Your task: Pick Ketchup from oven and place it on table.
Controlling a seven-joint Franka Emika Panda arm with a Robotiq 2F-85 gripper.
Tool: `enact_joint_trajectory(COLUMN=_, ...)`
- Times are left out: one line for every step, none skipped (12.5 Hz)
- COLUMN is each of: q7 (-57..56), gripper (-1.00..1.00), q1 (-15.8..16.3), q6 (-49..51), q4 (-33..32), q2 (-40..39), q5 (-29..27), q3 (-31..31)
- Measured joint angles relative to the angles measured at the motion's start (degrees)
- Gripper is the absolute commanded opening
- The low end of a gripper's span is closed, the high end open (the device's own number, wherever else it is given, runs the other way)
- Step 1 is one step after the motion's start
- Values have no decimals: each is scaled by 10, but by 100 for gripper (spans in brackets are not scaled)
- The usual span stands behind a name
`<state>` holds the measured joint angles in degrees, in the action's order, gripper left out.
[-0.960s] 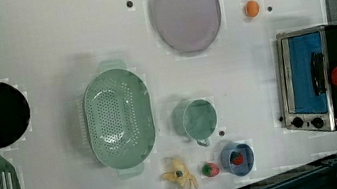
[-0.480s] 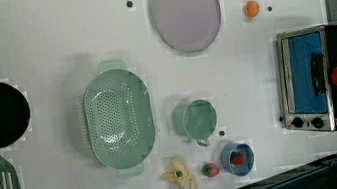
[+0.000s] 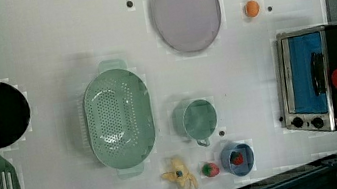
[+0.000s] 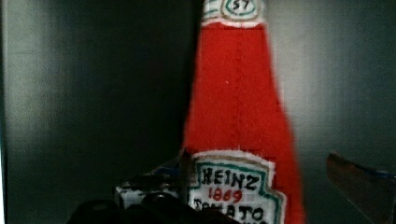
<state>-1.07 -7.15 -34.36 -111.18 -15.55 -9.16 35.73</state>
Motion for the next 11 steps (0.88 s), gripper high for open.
enact_joint_trajectory(q7=4, gripper=100, q1=0, q6=0, q4=6, q2=-14, q5=-6, q3=-1)
enact_joint_trajectory(q7=6, gripper=100, q1=5, q6=-2, q4=7, q2=-23, q5=-6, q3=0)
enact_joint_trajectory(q7=13, gripper=100, q1=8, q6=-4, q4=4, q2=-24, q5=-5, q3=-2)
enact_joint_trajectory(q7=16, gripper=100, q1=9, q6=-1, q4=5, q2=-26, q5=-12, q3=-7)
enact_joint_trajectory(q7=17, gripper=100, q1=13, q6=3, q4=7, q2=-30, q5=-28, q3=-6)
enact_joint_trajectory(q7=21, gripper=69, q1=16, q6=-1, q4=6, q2=-33, q5=-32, q3=-5)
enact_joint_trajectory(q7=22, gripper=43, q1=20, q6=-6, q4=3, q2=-32, q5=-31, q3=-5)
enact_joint_trajectory(q7=22, gripper=29, q1=20, q6=-10, q4=5, q2=-32, q5=-27, q3=-5)
enact_joint_trajectory(q7=22, gripper=29, q1=16, q6=-6, q4=10, q2=-31, q5=-24, q3=-8)
enact_joint_trajectory(q7=22, gripper=29, q1=12, q6=1, q4=16, q2=-33, q5=-24, q3=-11)
enact_joint_trajectory(q7=22, gripper=29, q1=11, q6=4, q4=19, q2=-34, q5=-25, q3=-11)
